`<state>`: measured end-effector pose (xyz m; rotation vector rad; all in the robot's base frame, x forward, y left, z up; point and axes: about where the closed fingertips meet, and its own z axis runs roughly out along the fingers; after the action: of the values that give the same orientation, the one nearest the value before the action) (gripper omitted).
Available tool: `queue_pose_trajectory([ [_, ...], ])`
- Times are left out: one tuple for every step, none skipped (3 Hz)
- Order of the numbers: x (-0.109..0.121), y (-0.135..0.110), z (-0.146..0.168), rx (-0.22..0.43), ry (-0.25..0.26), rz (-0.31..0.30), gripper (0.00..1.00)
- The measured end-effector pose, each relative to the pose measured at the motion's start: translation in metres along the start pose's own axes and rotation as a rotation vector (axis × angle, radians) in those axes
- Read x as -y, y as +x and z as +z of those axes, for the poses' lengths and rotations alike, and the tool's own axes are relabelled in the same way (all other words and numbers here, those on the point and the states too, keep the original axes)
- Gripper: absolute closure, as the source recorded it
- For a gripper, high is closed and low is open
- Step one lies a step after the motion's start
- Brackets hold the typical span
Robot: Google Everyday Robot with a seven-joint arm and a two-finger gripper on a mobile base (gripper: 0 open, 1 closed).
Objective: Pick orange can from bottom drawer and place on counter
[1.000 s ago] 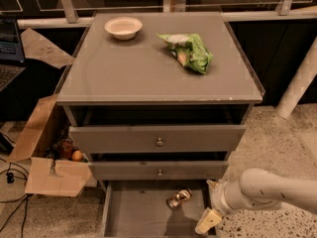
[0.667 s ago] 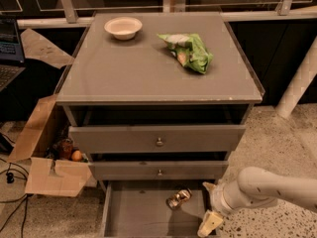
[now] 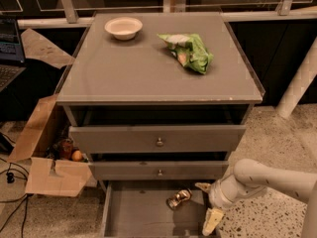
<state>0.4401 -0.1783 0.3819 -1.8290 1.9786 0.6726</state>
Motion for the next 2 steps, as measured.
queue_pose_trajectory([
  [-0.007,-0.004,0.006,0.001,0.006,0.009,0.0],
  [-0.01,-0.001,0.028,-0.01,0.064,0.055,0.0],
])
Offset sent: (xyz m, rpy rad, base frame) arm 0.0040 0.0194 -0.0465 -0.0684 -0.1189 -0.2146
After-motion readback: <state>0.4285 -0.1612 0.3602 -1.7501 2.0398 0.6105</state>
